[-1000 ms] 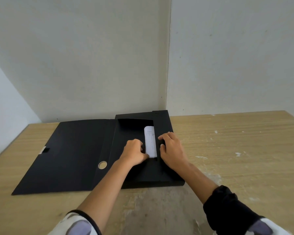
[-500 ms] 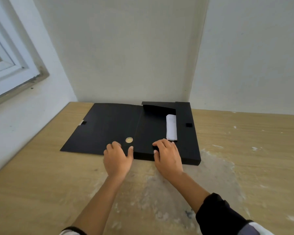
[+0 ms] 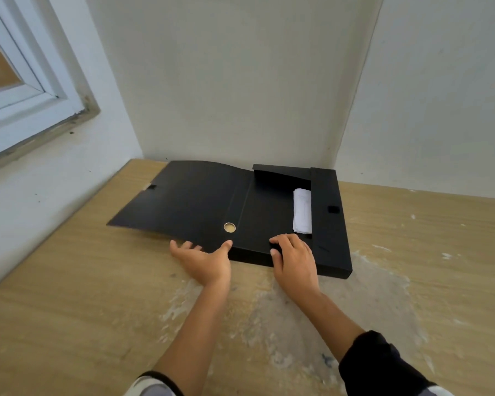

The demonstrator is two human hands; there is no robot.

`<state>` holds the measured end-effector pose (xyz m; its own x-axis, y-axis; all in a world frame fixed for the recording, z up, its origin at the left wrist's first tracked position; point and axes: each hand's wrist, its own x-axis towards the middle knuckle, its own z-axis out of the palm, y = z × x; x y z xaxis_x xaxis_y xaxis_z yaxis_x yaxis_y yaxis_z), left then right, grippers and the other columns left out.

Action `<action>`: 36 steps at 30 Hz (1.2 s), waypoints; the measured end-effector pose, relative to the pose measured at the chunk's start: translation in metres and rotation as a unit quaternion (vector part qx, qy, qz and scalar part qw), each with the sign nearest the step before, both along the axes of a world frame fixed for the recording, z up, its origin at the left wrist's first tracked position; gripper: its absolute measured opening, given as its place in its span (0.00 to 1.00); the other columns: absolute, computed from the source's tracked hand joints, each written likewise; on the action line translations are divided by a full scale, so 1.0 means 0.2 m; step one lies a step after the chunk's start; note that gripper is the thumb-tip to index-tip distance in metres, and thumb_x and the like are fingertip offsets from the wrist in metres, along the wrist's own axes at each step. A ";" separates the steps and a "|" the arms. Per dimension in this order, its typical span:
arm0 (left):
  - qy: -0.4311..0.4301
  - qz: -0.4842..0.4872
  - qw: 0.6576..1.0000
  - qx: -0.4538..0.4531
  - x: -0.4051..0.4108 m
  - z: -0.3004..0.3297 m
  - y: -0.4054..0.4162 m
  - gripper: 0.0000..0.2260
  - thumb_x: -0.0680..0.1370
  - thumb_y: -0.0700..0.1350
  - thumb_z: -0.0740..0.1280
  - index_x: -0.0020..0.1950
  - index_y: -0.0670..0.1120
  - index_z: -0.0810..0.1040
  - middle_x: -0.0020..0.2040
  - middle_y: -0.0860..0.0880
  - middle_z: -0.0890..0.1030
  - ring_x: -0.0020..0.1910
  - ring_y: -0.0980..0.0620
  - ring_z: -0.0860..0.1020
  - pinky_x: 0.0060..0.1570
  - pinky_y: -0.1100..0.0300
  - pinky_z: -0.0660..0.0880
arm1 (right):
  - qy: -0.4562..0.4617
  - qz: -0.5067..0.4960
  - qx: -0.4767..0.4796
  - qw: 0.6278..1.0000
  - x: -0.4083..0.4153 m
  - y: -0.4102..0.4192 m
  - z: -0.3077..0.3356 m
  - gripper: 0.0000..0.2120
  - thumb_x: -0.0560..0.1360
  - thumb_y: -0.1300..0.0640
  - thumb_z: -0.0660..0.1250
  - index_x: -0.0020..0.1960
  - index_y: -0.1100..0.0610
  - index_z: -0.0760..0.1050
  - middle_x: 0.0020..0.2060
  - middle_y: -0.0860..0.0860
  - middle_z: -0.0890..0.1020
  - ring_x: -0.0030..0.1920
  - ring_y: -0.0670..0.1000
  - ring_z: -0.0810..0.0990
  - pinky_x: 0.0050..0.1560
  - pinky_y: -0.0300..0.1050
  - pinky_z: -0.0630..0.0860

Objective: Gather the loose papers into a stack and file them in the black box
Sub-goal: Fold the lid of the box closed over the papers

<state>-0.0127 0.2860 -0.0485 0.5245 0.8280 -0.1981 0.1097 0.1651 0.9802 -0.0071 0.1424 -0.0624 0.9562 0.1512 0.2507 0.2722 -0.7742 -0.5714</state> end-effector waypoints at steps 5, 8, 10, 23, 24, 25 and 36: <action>-0.042 -0.008 0.988 0.146 -0.02 0.03 0.02 0.18 0.72 0.37 0.69 0.61 0.39 0.71 0.48 0.43 0.78 0.43 0.47 0.78 0.45 0.55 0.77 | 0.026 -0.004 0.012 1.000 0.00 0.00 0.01 0.12 0.77 0.57 0.61 0.60 0.56 0.74 0.56 0.53 0.78 0.57 0.52 0.75 0.61 0.45 0.70; -0.051 -0.040 0.971 0.230 -0.04 0.05 0.00 0.09 0.75 0.36 0.66 0.55 0.38 0.75 0.44 0.46 0.79 0.42 0.49 0.79 0.41 0.62 0.74 | 0.043 -0.008 0.057 0.997 0.00 0.00 0.04 0.12 0.76 0.59 0.64 0.59 0.55 0.74 0.57 0.52 0.78 0.56 0.50 0.75 0.59 0.42 0.72; -0.058 -0.070 0.958 0.273 -0.06 0.05 -0.01 0.07 0.75 0.35 0.66 0.52 0.38 0.76 0.43 0.47 0.79 0.40 0.51 0.78 0.40 0.63 0.74 | 0.057 -0.022 0.113 0.992 0.00 -0.02 0.08 0.14 0.74 0.62 0.66 0.59 0.55 0.74 0.57 0.52 0.77 0.55 0.45 0.73 0.58 0.37 0.69; -0.070 -0.232 0.861 0.447 -0.05 0.05 -0.05 0.12 0.71 0.32 0.65 0.51 0.41 0.79 0.45 0.45 0.83 0.44 0.47 0.81 0.46 0.55 0.80 | 0.056 -0.037 0.356 0.932 0.25 -0.36 0.56 0.13 0.80 0.58 0.55 0.62 0.51 0.71 0.51 0.49 0.82 0.54 0.48 0.79 0.57 0.46 0.75; -0.068 -0.240 0.854 0.457 -0.05 0.05 -0.05 0.13 0.70 0.31 0.65 0.52 0.41 0.79 0.46 0.44 0.83 0.45 0.46 0.81 0.46 0.56 0.79 | 0.076 -0.031 0.356 0.931 0.27 -0.37 0.58 0.13 0.80 0.57 0.54 0.62 0.51 0.71 0.52 0.50 0.81 0.55 0.49 0.79 0.58 0.49 0.76; -0.067 -0.250 0.848 0.463 -0.05 0.05 -0.06 0.15 0.69 0.30 0.64 0.53 0.41 0.79 0.47 0.44 0.83 0.46 0.46 0.81 0.47 0.58 0.77 | 0.088 -0.034 0.353 0.931 0.29 -0.39 0.60 0.13 0.80 0.56 0.54 0.61 0.50 0.72 0.53 0.51 0.81 0.55 0.51 0.79 0.59 0.52 0.76; -0.009 -0.358 0.830 0.427 0.14 0.08 -0.11 0.15 0.76 0.39 0.56 0.54 0.44 0.80 0.46 0.47 0.80 0.50 0.47 0.75 0.46 0.59 0.69 | 0.065 -0.063 0.062 0.994 0.36 -0.52 0.48 0.14 0.78 0.58 0.60 0.62 0.58 0.72 0.40 0.51 0.78 0.40 0.49 0.76 0.35 0.36 0.70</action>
<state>0.0144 0.2635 -0.0332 0.9391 0.1377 0.3149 -0.1361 -0.6923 0.7086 0.0640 0.0390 0.0343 0.9911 0.0041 0.1334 0.0956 -0.7192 -0.6882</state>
